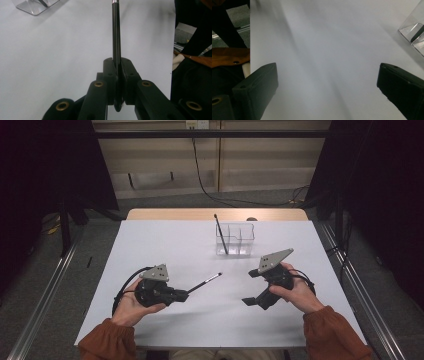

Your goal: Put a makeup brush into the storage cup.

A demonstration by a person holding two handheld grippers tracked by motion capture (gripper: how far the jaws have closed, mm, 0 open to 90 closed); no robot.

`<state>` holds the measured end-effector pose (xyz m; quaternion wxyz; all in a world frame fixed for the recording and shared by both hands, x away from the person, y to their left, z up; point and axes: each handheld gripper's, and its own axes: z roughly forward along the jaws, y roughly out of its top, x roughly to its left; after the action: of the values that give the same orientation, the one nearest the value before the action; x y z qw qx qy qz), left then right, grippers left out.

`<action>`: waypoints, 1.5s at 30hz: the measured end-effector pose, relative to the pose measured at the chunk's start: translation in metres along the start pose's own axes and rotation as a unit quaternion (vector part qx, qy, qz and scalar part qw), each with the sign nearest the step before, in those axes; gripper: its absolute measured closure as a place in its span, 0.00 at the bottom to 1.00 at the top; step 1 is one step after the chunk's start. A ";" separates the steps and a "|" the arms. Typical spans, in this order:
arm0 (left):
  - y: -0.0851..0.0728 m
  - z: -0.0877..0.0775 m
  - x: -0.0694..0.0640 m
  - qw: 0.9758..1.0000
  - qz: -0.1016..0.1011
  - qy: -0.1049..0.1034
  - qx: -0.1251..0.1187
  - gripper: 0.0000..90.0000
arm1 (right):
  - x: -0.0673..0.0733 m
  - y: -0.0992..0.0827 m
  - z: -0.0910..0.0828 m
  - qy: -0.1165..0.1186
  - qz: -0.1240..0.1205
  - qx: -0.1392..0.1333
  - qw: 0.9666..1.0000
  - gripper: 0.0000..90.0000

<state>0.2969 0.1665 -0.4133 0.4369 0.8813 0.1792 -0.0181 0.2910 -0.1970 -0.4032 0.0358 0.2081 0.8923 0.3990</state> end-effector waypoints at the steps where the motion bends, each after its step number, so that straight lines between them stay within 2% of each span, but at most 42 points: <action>1: 0.000 0.000 0.000 1.000 -0.001 0.001 -0.007 0.93 | 0.001 -0.001 0.001 -0.003 0.001 -0.001 1.000 0.04; 4: -0.001 -0.001 0.000 1.000 0.002 0.003 -0.020 0.93 | 0.002 -0.004 0.004 0.001 0.005 -0.005 1.000 0.06; 6: -0.002 -0.001 -0.001 0.999 -0.001 0.000 -0.034 0.93 | 0.003 -0.006 0.004 0.001 0.010 -0.017 1.000 0.06; 11: -0.004 0.003 -0.002 0.999 -0.005 -0.006 -0.050 0.93 | 0.006 -0.008 0.006 -0.007 0.006 -0.047 0.999 0.06; 17: -0.005 0.005 -0.004 0.997 -0.006 -0.003 -0.075 0.93 | 0.009 -0.011 0.010 -0.006 0.005 -0.061 0.998 0.06; 19: -0.005 0.006 -0.005 0.996 -0.009 -0.006 -0.086 0.93 | 0.010 -0.011 0.011 0.002 0.006 -0.065 0.998 0.08; 24: -0.005 0.007 -0.007 0.995 0.000 0.003 -0.103 0.93 | 0.013 -0.009 0.015 0.005 0.010 -0.072 0.997 0.06; 27: -0.004 0.008 -0.008 0.994 0.004 0.002 -0.113 0.93 | 0.013 -0.008 0.015 0.000 0.012 -0.096 0.995 0.06; 29: -0.004 0.008 -0.009 0.993 0.010 0.004 -0.117 0.93 | 0.013 -0.008 0.016 -0.004 0.012 -0.121 0.993 0.06; 31: -0.003 0.009 -0.010 0.992 0.013 0.003 -0.123 0.93 | 0.014 -0.008 0.018 0.001 0.017 -0.138 0.990 0.06; 36: -0.003 0.012 -0.013 0.991 0.015 0.000 -0.130 0.93 | 0.019 -0.006 0.022 -0.001 0.008 -0.162 0.987 0.06; 42: 0.000 0.015 -0.014 0.990 0.014 -0.002 -0.143 0.93 | 0.021 -0.002 0.022 -0.001 0.005 -0.199 0.980 0.07; 45: 0.003 0.020 -0.016 0.990 0.016 -0.001 -0.141 0.93 | 0.023 0.001 0.022 -0.004 -0.005 -0.205 0.979 0.09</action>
<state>0.2853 0.1451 -0.4203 0.5573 0.8136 0.1655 0.0138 0.2755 -0.1722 -0.4154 0.0835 0.1936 0.7925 0.5723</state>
